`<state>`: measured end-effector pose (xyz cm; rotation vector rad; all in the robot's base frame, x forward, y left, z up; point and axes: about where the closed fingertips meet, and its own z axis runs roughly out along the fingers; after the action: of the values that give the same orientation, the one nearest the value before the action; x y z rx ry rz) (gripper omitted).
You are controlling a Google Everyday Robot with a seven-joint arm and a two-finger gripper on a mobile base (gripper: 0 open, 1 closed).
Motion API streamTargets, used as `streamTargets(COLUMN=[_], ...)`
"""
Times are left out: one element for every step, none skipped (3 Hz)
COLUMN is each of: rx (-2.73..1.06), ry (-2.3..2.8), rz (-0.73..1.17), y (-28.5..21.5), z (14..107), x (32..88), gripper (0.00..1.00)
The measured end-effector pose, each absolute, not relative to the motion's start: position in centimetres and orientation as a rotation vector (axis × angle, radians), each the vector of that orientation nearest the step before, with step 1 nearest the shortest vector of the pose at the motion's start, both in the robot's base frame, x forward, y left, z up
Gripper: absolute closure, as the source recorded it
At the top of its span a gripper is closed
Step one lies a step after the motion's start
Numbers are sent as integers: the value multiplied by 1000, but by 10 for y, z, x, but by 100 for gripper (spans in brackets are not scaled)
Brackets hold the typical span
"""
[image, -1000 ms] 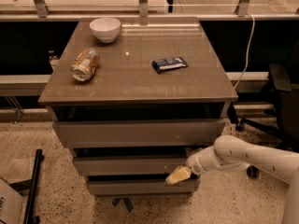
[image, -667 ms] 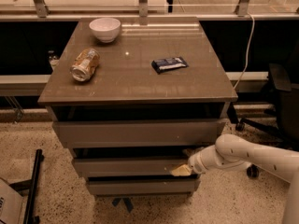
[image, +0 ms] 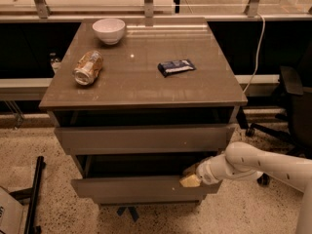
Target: Open middle drawer
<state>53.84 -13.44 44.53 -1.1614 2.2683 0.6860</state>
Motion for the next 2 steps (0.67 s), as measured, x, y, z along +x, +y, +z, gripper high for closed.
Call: streamTargets(rx=[-1161, -1261], ry=[2268, 2279], rz=[686, 624], y=[-134, -128], z=[445, 447], x=[538, 536], gripper=[36, 12])
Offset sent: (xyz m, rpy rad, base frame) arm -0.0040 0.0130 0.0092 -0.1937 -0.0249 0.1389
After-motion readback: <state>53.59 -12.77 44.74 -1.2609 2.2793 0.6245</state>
